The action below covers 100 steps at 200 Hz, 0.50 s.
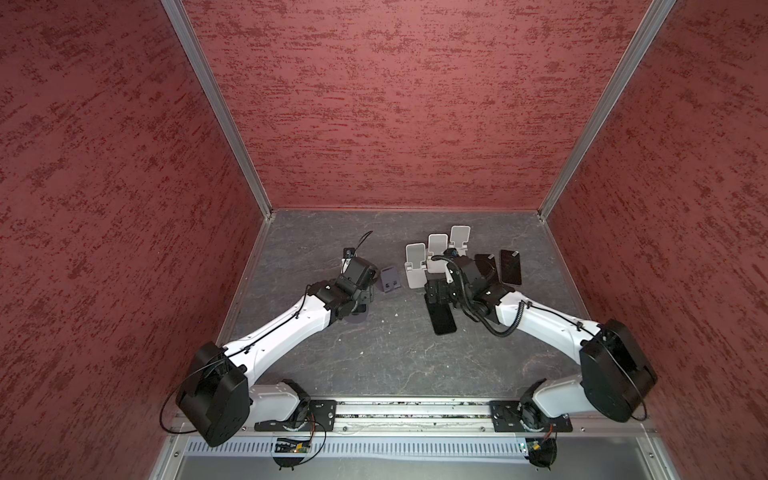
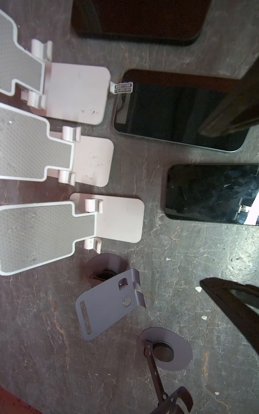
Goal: Remove the phone from the phone stand
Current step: 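Lift the black phone off the purple stand and carry it toward the other phones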
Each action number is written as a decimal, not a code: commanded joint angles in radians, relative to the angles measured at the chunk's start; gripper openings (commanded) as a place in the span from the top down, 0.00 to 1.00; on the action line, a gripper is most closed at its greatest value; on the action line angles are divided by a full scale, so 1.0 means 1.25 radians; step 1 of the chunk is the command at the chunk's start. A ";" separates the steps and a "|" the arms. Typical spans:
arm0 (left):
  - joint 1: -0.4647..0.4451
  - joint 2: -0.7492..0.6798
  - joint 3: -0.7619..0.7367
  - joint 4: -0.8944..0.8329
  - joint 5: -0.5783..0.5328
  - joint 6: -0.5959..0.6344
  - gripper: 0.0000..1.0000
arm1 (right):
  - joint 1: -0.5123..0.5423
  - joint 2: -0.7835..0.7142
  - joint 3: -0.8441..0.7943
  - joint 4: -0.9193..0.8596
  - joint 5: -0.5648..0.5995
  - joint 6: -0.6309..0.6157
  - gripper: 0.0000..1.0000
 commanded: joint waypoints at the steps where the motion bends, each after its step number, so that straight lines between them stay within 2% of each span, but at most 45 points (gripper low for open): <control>1: -0.024 -0.029 0.034 -0.013 -0.032 -0.016 0.35 | -0.006 0.005 0.027 0.010 -0.003 0.014 0.01; 100: -0.128 -0.062 0.049 -0.081 -0.051 -0.086 0.36 | -0.008 -0.024 0.011 -0.005 0.020 0.014 0.01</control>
